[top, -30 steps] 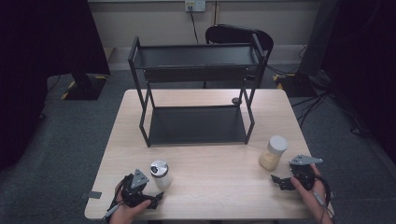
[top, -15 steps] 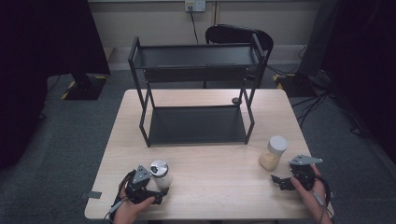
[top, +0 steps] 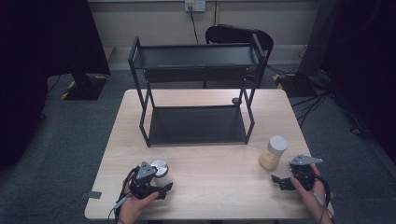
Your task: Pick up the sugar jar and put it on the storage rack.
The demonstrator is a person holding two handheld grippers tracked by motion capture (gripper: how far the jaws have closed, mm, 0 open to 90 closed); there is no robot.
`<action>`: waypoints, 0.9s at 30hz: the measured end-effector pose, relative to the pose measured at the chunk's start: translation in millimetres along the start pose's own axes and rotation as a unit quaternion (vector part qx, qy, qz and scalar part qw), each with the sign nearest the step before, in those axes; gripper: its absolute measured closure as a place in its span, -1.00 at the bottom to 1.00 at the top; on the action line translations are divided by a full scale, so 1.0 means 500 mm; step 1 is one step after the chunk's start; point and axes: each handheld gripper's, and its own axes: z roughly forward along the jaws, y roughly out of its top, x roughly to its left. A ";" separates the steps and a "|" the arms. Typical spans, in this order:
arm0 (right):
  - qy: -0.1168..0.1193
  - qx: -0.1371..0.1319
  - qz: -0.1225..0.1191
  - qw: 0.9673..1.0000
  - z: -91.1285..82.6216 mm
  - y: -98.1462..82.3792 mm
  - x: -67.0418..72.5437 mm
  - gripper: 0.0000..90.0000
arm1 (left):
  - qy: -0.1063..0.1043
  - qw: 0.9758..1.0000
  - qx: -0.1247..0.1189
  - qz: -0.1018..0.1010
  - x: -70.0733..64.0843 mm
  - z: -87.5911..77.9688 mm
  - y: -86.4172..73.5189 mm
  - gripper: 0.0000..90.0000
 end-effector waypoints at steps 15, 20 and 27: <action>0.000 0.000 0.000 1.000 0.000 0.000 0.000 -1.00 | -0.003 1.000 -0.004 0.009 0.004 0.013 0.012 -0.41; 0.000 0.000 0.000 1.000 0.000 0.000 0.000 -1.00 | 0.000 1.000 0.002 0.025 0.000 0.012 0.022 -0.36; 0.000 0.000 0.000 1.000 0.000 0.000 0.000 -1.00 | -0.004 1.000 0.001 0.021 0.007 0.010 0.031 -0.33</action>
